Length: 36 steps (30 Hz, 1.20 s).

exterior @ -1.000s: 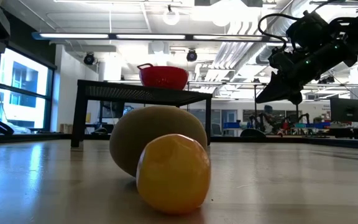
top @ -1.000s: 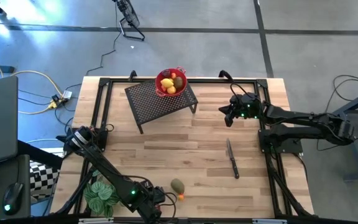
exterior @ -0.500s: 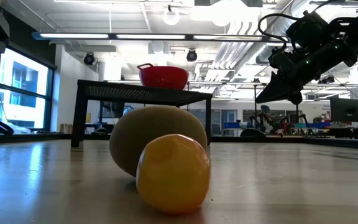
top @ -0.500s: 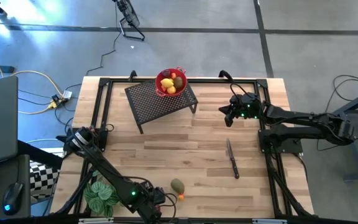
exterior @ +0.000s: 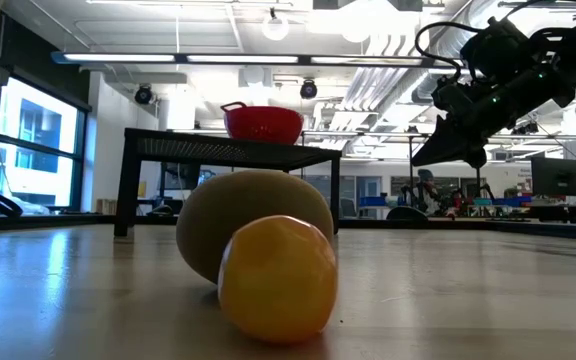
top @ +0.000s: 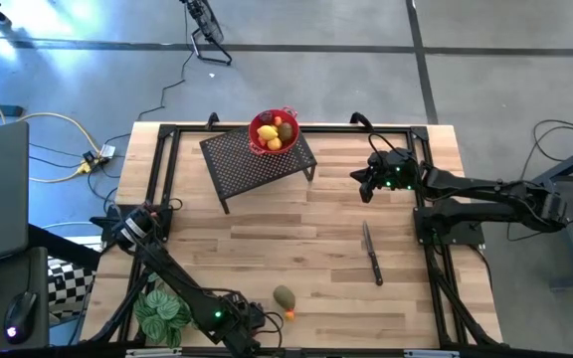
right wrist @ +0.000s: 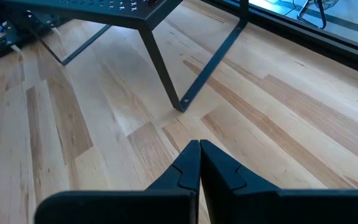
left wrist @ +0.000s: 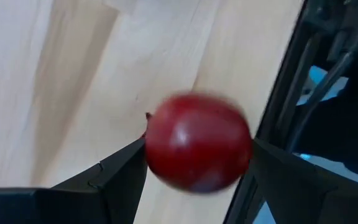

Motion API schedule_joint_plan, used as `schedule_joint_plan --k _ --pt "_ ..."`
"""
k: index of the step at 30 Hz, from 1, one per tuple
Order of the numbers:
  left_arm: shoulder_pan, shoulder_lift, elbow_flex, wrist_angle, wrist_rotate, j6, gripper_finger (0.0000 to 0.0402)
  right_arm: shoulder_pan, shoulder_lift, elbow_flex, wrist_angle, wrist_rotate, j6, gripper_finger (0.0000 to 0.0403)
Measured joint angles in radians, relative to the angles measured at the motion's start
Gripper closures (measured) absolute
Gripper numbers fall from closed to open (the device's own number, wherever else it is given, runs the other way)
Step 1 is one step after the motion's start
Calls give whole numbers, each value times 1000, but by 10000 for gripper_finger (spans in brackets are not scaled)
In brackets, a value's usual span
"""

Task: Pick & Place Fruit
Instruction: Put the pomegranate into the red strainer bowl on the shelf

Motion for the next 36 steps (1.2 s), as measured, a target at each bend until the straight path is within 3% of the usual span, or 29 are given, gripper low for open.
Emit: schedule_joint_plan --k 27,36 --pt "1 1 0 -3 -36 81 128 0 0 0 -6 0 0 401" --pt "1 0 0 -3 -95 83 128 0 0 0 -6 0 0 401"
